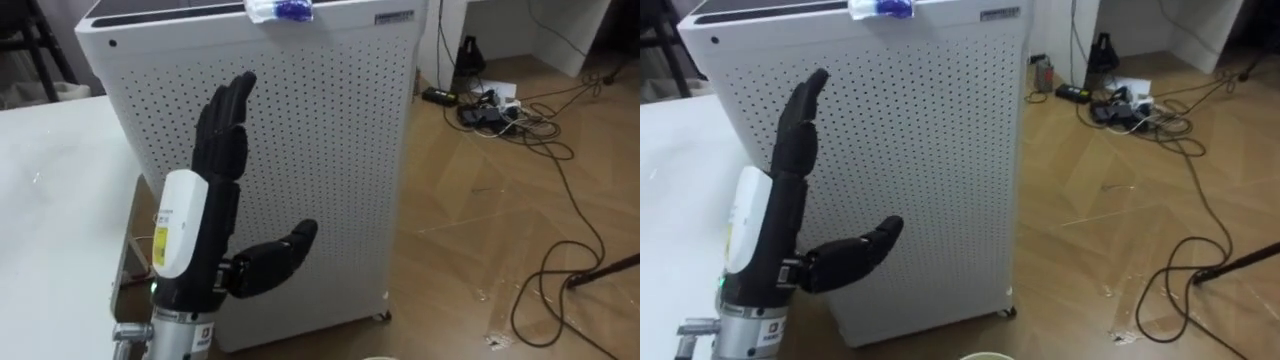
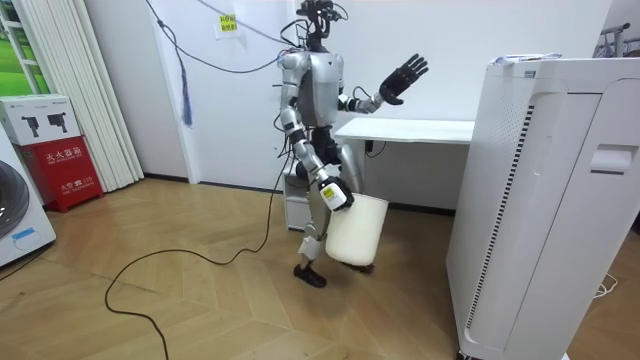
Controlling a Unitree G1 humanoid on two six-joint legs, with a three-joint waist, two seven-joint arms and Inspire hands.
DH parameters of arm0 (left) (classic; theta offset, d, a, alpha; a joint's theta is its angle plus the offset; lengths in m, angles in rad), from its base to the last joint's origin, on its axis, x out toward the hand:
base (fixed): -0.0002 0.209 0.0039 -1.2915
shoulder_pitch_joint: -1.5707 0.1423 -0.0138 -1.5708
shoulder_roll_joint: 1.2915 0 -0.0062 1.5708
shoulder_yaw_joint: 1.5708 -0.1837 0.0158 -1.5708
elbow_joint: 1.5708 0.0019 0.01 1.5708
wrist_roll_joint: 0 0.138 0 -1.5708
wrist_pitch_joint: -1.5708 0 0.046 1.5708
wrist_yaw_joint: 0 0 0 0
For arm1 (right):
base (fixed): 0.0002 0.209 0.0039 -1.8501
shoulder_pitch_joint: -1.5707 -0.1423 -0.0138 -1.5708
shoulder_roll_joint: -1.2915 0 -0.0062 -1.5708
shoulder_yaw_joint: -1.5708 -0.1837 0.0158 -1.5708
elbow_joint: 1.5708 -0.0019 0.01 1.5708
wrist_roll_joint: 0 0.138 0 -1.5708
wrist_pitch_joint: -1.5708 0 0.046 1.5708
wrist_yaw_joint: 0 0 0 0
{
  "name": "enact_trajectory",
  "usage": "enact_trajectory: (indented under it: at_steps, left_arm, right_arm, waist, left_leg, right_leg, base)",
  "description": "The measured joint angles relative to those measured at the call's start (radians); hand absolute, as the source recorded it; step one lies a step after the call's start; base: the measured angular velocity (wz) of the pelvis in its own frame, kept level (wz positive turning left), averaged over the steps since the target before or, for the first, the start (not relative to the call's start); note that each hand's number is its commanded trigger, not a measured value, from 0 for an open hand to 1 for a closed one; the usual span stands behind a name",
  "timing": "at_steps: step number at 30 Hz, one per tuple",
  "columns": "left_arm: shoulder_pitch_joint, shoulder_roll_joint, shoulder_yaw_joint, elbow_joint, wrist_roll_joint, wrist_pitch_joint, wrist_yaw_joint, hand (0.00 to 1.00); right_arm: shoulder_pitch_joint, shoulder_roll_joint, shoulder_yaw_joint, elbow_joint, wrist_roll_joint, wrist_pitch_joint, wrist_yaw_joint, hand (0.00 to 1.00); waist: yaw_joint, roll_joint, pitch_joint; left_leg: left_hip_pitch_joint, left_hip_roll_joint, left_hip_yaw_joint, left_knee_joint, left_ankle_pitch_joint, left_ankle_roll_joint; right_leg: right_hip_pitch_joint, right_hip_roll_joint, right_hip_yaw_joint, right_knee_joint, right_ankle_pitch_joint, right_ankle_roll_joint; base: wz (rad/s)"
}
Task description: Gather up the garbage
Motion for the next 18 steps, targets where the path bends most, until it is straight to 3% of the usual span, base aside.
enact_trajectory:
  at_steps: [1,2,3,4,6,8,9,11,12,13,14,16,17,18]
  left_arm:
    - [0.000,0.000,0.007,0.000,0.001,-0.002,0.004,0.00]
    - [0.002,0.002,0.016,-0.001,0.007,-0.001,0.018,0.00]
    - [0.002,0.003,0.020,-0.006,0.016,-0.001,0.035,0.00]
    - [0.001,0.004,0.021,-0.010,0.019,-0.001,0.041,0.00]
    - [-0.014,0.005,0.021,-0.011,0.022,-0.001,0.042,0.00]
    - [-0.025,0.004,0.019,-0.013,0.033,-0.001,0.044,0.00]
    - [-0.029,0.004,0.016,-0.013,0.037,-0.001,0.045,0.00]
    - [-0.047,0.006,0.015,-0.013,0.060,-0.002,0.049,0.00]
    - [-0.068,0.007,0.012,-0.013,0.071,-0.006,0.059,0.00]
    - [-0.076,0.007,0.012,-0.013,0.074,-0.008,0.065,0.00]
    - [-0.086,0.009,0.012,-0.013,0.076,-0.009,0.077,0.00]
    - [-0.105,0.015,0.013,-0.014,0.075,-0.008,0.091,0.00]
    - [-0.110,0.017,0.012,-0.015,0.073,-0.008,0.092,0.00]
    - [-0.112,0.021,0.012,-0.017,0.073,-0.008,0.099,0.00]
  right_arm:
    - [0.002,0.000,0.006,0.002,0.000,0.002,0.001,1.00]
    - [0.007,0.000,0.016,0.002,-0.001,0.008,0.002,1.00]
    - [0.007,-0.001,0.018,-0.001,-0.001,0.011,0.004,1.00]
    - [0.003,0.000,0.018,-0.002,-0.001,0.011,0.003,1.00]
    - [0.000,-0.002,0.018,-0.008,0.001,0.010,0.000,1.00]
    - [-0.002,-0.005,0.018,-0.012,0.006,0.012,-0.002,1.00]
    - [-0.005,-0.003,0.018,-0.014,0.006,0.013,-0.010,1.00]
    - [-0.010,-0.001,0.018,-0.014,0.006,0.013,-0.018,1.00]
    - [-0.014,-0.003,0.016,-0.013,0.006,0.013,-0.020,1.00]
    - [-0.016,-0.004,0.016,-0.013,0.006,0.013,-0.019,1.00]
    - [-0.022,-0.005,0.016,-0.013,-0.002,0.014,-0.019,1.00]
    - [-0.029,-0.003,0.017,-0.018,-0.003,0.014,-0.008,1.00]
    - [-0.029,-0.003,0.017,-0.021,-0.003,0.014,-0.005,1.00]
    - [-0.029,0.000,0.019,-0.023,-0.004,0.014,0.002,1.00]
  waist:
    - [0.001,0.000,-0.0026]
    - [0.004,-0.005,-0.0239]
    - [0.006,-0.021,-0.0279]
    - [0.007,-0.028,-0.0259]
    - [-0.006,-0.048,-0.0232]
    - [-0.001,-0.047,-0.0209]
    - [-0.001,-0.041,-0.0171]
    - [-0.007,-0.039,-0.0151]
    - [-0.011,-0.038,-0.0115]
    - [-0.011,-0.034,-0.0092]
    - [-0.016,-0.015,-0.0022]
    - [-0.024,0.013,0.0022]
    - [-0.026,0.015,0.0031]
    - [-0.027,0.013,0.0020]
  left_leg:
    - [0.000,-0.001,-0.008,-0.007,0.030,0.003]
    - [0.005,-0.006,-0.006,-0.005,0.064,0.017]
    - [0.014,-0.017,-0.007,0.003,0.088,0.038]
    - [0.016,-0.022,-0.005,0.015,0.090,0.042]
    - [0.025,-0.043,0.011,0.055,0.045,0.064]
    - [0.032,-0.052,0.032,0.090,-0.004,0.078]
    - [0.042,-0.054,0.049,0.103,-0.034,0.090]
    - [0.065,-0.071,0.060,0.115,-0.061,0.107]
    - [0.081,-0.083,0.068,0.119,-0.074,0.121]
    - [0.091,-0.086,0.070,0.120,-0.082,0.127]
    - [0.113,-0.086,0.066,0.121,-0.100,0.135]
    - [0.132,-0.080,0.059,0.103,-0.109,0.145]
    - [0.134,-0.080,0.058,0.097,-0.109,0.146]
    - [0.137,-0.080,0.058,0.086,-0.110,0.147]
  right_leg:
    - [0.004,0.003,-0.001,0.001,-0.008,0.004]
    - [0.005,-0.004,-0.011,0.003,-0.023,0.017]
    - [0.008,-0.014,-0.015,0.003,-0.031,0.026]
    - [0.015,-0.016,-0.021,-0.002,-0.033,0.030]
    - [0.050,-0.046,-0.037,-0.019,-0.044,0.049]
    - [0.060,-0.065,-0.045,0.006,-0.055,0.066]
    - [0.054,-0.079,-0.065,0.068,-0.058,0.072]
    - [0.008,-0.111,-0.084,0.217,-0.053,0.080]
    - [-0.033,-0.137,-0.087,0.317,-0.031,0.104]
    - [-0.051,-0.146,-0.089,0.359,-0.012,0.113]
    - [-0.083,-0.151,-0.091,0.428,0.024,0.118]
    - [-0.144,-0.150,-0.099,0.386,-0.026,0.115]
    - [-0.160,-0.146,-0.099,0.345,-0.031,0.115]
    - [-0.178,-0.138,-0.099,0.230,-0.026,0.111]
  base:
    - [-0.39]
    - [-0.35]
    - [-0.39]
    - [-0.27]
    - [-0.10]
    - [-0.28]
    - [-0.31]
    - [-0.08]
    - [0.07]
    - [-0.06]
    - [-0.18]
    - [0.04]
    - [0.18]
    - [0.08]
